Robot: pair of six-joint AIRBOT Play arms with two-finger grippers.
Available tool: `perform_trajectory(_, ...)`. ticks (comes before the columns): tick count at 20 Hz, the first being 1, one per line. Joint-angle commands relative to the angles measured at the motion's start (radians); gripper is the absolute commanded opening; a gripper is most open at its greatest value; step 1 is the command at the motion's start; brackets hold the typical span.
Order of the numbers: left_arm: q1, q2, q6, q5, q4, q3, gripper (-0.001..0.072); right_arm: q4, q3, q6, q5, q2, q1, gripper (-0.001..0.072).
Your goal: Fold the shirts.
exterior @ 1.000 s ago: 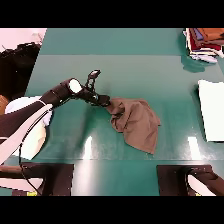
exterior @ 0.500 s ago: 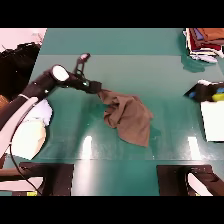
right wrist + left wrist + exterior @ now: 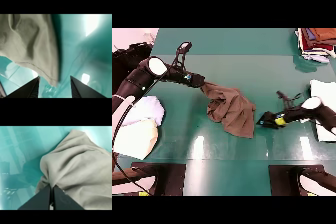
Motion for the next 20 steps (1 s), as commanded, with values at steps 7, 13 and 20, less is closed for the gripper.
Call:
perform_trajectory(7, 0.002, 0.032, -0.005, -0.014, 0.063, 0.007, 0.0028, 0.072, 0.134, -0.058, -0.095, -0.215, 0.187, 0.0013)
perform_trajectory(13, 0.064, 0.291, -0.037, -0.049, 0.209, 0.222, 0.0028, -0.178, 0.451, 0.027, 0.023, 0.071, 0.005, 0.0012)
perform_trajectory(20, 0.068, 0.544, -0.036, -0.131, 0.137, 0.475, 0.0028, -0.177, 0.847, 0.027, 0.031, 0.352, -0.200, 0.0011)
